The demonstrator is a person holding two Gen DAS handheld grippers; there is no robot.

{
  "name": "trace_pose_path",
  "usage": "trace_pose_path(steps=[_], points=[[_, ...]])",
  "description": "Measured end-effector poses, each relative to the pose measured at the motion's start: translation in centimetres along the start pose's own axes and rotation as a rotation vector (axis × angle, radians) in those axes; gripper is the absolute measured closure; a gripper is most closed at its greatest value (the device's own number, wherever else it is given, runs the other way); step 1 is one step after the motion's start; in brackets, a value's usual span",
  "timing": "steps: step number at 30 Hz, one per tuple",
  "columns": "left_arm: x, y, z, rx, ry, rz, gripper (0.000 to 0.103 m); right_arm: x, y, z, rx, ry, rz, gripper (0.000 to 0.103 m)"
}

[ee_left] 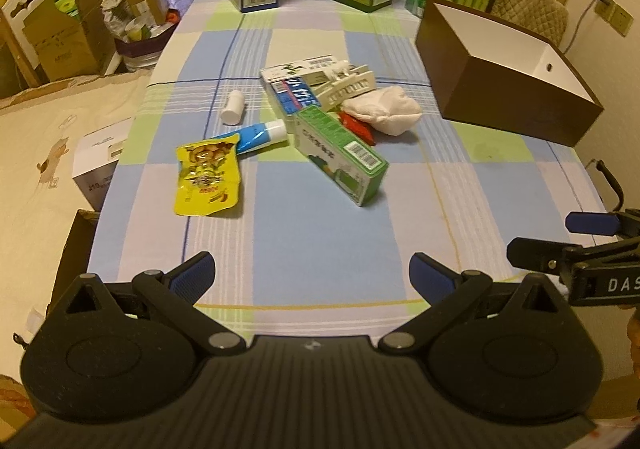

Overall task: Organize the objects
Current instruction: 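Grasp the green medicine box with the right tool while the left tool approaches the yellow pouch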

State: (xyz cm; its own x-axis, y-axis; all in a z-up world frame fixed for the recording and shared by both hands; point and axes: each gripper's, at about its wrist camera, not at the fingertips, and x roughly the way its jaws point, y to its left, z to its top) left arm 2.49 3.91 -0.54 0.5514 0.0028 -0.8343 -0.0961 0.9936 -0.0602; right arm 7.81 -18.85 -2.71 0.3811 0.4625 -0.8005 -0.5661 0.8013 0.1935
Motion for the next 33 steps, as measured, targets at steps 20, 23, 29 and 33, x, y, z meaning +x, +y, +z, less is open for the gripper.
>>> trace_pose_path(steps=[20,23,29,33], points=[[3.7,6.9,2.5,-0.13,-0.014,0.136,0.001,9.4,4.0,5.7,-0.246,0.005,0.146,0.028],[4.4,7.6,2.9,-0.143,-0.02,0.149,0.001,11.0,4.5,6.4,-0.278,0.007,0.153,0.03],[6.3,8.7,3.8,-0.161,-0.013,0.17,0.001,14.1,5.4,7.5,-0.334,0.039,0.157,0.035],[7.5,9.1,4.2,-0.162,-0.007,0.183,0.001,15.7,6.1,8.0,-0.365,0.055,0.169,0.038]])
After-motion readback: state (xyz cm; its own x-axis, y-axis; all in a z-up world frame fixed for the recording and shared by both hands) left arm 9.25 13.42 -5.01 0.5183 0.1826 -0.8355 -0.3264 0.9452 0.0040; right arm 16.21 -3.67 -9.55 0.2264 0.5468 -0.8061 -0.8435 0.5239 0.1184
